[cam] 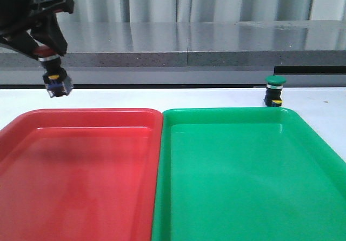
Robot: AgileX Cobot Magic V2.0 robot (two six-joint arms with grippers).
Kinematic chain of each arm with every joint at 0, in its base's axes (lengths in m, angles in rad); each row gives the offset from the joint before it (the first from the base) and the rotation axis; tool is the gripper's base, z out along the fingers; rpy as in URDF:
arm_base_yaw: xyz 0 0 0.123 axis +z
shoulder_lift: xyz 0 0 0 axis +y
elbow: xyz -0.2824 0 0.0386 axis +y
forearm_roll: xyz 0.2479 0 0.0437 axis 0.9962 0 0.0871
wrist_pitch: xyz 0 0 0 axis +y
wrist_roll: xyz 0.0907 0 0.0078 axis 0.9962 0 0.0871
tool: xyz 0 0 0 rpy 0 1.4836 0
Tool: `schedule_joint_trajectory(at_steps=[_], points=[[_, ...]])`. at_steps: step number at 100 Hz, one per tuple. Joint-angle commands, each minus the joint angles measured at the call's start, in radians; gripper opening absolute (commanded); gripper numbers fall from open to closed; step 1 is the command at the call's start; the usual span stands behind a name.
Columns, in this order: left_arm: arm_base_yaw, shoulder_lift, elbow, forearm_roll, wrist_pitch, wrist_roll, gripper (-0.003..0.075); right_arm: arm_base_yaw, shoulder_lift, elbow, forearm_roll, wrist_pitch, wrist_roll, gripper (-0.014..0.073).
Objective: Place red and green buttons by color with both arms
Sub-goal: 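Carry the red button with the left gripper into the red tray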
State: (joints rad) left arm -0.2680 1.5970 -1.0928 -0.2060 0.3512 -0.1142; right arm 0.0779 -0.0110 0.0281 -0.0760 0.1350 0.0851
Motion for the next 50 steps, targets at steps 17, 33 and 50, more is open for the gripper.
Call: schedule_joint_trajectory(at_steps=[17,33,50], points=[[-0.094,-0.051,0.071,-0.067,-0.201,-0.012,0.0188,-0.007,-0.02,-0.016,-0.008,-0.089,-0.007,-0.0067],[-0.098,-0.042,0.102,-0.067,-0.205,-0.014,0.0188,-0.007,-0.02,-0.016,-0.008,-0.089,-0.007,-0.0067],[-0.098,-0.016,0.127,-0.067,-0.218,-0.014,0.0188,-0.007,-0.02,-0.016,-0.008,-0.089,-0.007,-0.0067]])
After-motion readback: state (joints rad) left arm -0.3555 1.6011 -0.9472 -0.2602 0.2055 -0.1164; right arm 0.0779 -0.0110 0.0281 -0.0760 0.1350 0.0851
